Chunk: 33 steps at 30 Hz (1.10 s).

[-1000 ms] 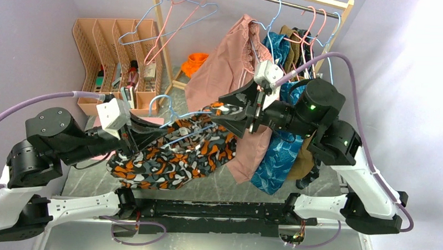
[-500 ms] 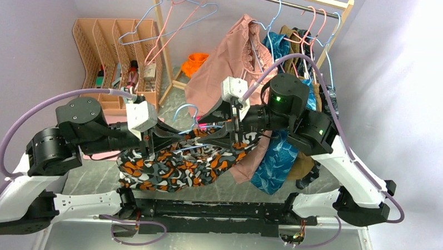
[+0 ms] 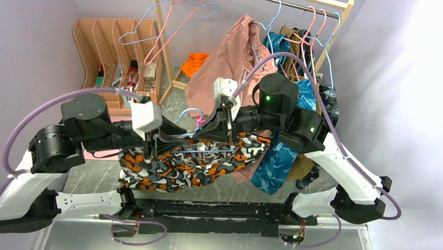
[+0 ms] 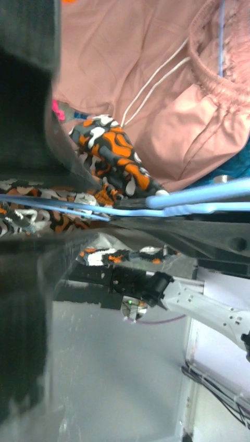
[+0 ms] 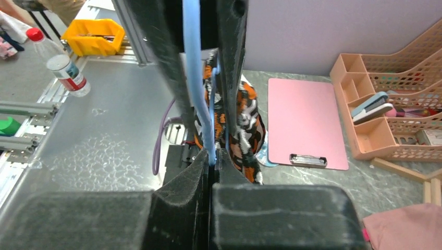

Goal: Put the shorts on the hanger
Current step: Hang the shorts on the hanger.

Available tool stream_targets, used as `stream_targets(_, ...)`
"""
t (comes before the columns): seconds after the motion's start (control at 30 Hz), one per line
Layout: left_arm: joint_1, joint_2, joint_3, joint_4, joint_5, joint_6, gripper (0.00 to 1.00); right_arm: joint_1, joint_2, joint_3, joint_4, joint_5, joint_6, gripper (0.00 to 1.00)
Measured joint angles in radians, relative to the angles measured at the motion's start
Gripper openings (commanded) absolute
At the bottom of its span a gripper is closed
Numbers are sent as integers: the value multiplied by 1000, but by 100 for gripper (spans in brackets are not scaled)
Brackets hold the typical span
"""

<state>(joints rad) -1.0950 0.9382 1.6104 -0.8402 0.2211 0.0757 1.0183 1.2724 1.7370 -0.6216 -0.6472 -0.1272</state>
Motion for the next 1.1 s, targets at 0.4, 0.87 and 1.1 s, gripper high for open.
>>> stream_targets(0.4, 0, -137, 122, 3, -97, -43, 73, 6, -17, 43, -28, 98, 4, 0)
stream_targets(0.87, 0, -188, 66, -174, -586, -299, 71, 7, -88, -12, -18, 240, -1, 0)
stream_targets(1.1, 0, -79, 126, -251, -698, -444, 73, 7, -87, -23, -6, 320, 4, 0)
